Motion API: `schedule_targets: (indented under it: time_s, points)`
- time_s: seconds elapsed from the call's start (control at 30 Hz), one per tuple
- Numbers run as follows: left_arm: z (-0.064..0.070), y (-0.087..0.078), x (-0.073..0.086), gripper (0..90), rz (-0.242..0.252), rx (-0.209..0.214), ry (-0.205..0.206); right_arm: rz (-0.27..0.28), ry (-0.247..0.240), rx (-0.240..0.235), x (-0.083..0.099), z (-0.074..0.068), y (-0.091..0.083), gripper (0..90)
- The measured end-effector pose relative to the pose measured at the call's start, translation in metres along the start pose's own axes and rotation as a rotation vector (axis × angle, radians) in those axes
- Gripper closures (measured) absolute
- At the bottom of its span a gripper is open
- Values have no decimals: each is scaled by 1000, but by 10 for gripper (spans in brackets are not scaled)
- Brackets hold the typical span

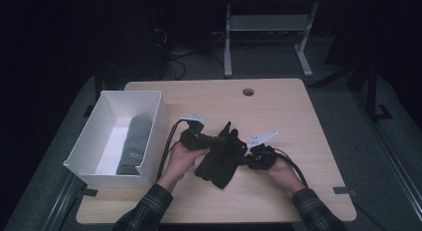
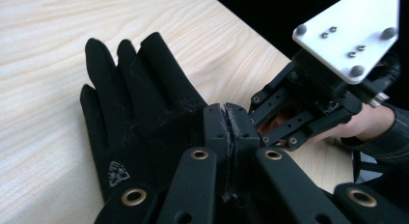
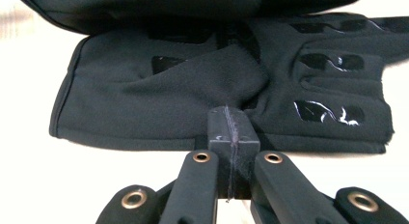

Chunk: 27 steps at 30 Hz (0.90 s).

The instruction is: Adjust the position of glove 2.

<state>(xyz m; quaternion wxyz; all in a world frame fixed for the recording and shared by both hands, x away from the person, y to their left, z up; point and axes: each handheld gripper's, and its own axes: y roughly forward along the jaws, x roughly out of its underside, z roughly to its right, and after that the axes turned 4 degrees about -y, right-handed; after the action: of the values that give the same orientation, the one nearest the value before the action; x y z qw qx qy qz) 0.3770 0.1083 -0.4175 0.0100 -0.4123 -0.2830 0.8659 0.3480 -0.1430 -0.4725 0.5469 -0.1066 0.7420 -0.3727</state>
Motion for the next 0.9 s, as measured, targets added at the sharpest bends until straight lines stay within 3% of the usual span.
schedule_targets:
  time_s: [0.37,0.63,0.77,0.9]
  points:
    - [4,21,9,887,-58,4,12,-1,-6,-4,-2,-3,4,900]
    - [6,21,10,846,-42,30,11,-1,-11,22,0,0,-5,890]
    - [10,23,15,895,-77,13,49,22,32,76,8,12,-22,796]
    - [18,35,23,895,-134,-6,83,54,81,161,17,26,-38,572]
